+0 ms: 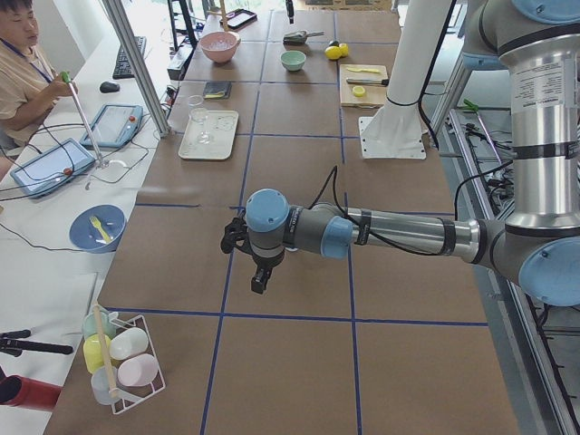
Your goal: Pour ice into bowl
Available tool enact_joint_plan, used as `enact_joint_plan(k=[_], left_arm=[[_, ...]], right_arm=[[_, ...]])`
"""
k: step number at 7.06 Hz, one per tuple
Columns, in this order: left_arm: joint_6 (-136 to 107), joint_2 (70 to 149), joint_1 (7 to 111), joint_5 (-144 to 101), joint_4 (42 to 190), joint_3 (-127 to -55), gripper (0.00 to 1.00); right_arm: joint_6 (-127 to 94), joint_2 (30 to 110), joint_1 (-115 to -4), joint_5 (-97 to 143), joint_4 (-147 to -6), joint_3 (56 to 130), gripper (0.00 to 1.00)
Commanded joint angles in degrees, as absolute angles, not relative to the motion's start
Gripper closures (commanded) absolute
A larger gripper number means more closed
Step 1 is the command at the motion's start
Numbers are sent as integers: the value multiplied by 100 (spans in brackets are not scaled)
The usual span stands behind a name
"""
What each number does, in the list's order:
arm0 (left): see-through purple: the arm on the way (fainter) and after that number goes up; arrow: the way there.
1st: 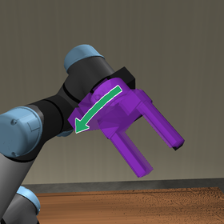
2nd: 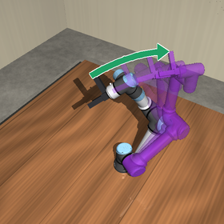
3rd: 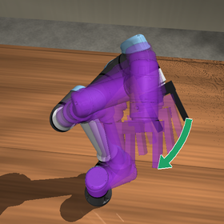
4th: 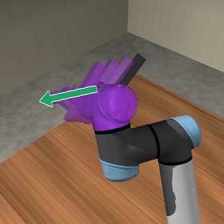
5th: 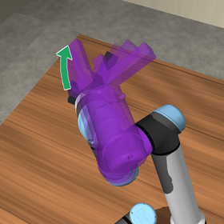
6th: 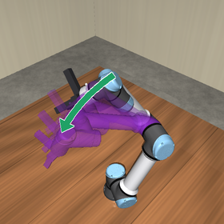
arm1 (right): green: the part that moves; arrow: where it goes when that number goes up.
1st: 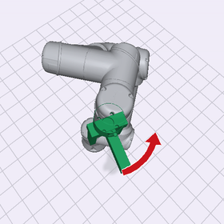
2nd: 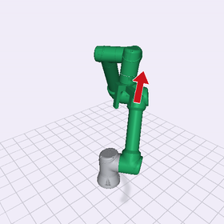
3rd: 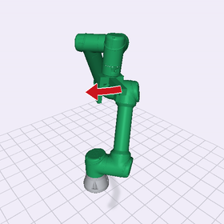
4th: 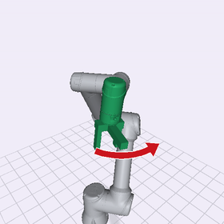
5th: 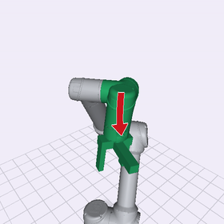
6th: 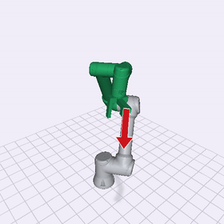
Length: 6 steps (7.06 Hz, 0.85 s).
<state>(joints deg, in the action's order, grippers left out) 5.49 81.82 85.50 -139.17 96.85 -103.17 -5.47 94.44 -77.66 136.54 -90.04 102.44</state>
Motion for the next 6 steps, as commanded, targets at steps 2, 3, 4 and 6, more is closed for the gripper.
enact_joint_plan(k=[2, 3, 4, 6], left_arm=[[659, 8112, 8543, -13878, 9775, -10379, 0], [659, 8095, 8534, -13878, 9765, -10345, 0], [694, 7982, 8534, -13878, 9817, -10345, 0], [738, 7972, 8499, -13948, 9844, -10310, 0]], right_arm=[[-554, 9483, -7770, 13667, -8956, 10292, 0], [-562, 9483, -7761, 13667, -8773, 10170, 0], [-597, 9483, -7761, 13667, -8597, 10160, 0], [-667, 9597, -7770, 13684, -8456, 10299, 0]])
